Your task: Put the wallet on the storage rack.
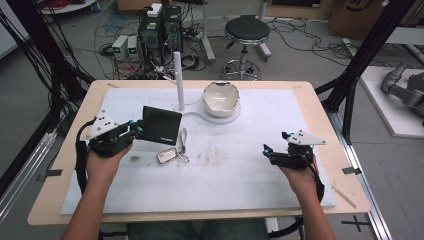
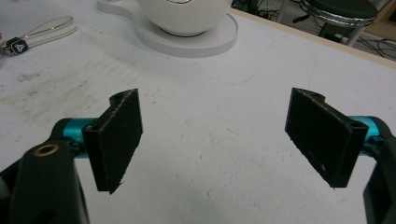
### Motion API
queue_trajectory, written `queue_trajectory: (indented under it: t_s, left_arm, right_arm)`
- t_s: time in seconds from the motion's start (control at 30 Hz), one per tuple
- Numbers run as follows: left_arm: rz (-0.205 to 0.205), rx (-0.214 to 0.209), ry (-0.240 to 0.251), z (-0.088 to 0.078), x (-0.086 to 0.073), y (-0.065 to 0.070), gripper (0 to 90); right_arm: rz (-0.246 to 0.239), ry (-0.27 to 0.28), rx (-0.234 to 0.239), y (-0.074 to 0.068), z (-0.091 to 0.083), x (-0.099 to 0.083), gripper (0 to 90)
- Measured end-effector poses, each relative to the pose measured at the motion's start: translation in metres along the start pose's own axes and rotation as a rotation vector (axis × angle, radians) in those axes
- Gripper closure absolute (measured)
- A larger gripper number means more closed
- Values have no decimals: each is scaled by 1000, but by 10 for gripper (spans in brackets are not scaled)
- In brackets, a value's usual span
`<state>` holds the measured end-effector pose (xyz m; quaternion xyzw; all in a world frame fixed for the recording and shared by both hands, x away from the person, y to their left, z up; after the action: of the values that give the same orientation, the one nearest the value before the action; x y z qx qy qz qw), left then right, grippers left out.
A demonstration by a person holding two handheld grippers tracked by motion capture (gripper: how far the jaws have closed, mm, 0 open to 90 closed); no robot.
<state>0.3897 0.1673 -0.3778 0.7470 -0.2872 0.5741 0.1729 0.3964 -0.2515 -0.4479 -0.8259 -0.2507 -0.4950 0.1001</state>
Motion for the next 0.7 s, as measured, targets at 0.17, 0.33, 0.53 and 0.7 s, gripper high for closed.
queue_trajectory:
  t_s: [0.17,0.33,0.53,0.7]
  left_arm:
    - [28,-34,4,-1,2,6,843]
    - [45,-72,14,1,4,14,843]
    - [78,-150,31,4,8,30,843]
    - [141,-223,24,8,8,48,843]
  right_arm:
    - [-22,7,33,-7,0,2,194]
    - [-40,26,68,-13,-1,7,194]
    - [-68,39,123,-22,-2,11,193]
    - [-87,49,158,-30,-3,15,194]
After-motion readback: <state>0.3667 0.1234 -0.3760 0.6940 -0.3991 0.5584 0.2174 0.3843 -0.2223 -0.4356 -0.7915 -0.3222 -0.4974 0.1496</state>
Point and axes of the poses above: each handheld gripper's, and its own axes: z roughly forward along the jaws, x roughly out of its top, y roughly to its right, the point moved 10 cm from there along z, roughly forward along the jaws, and after that the axes turned 1 degree about z, right-handed, at the moved point
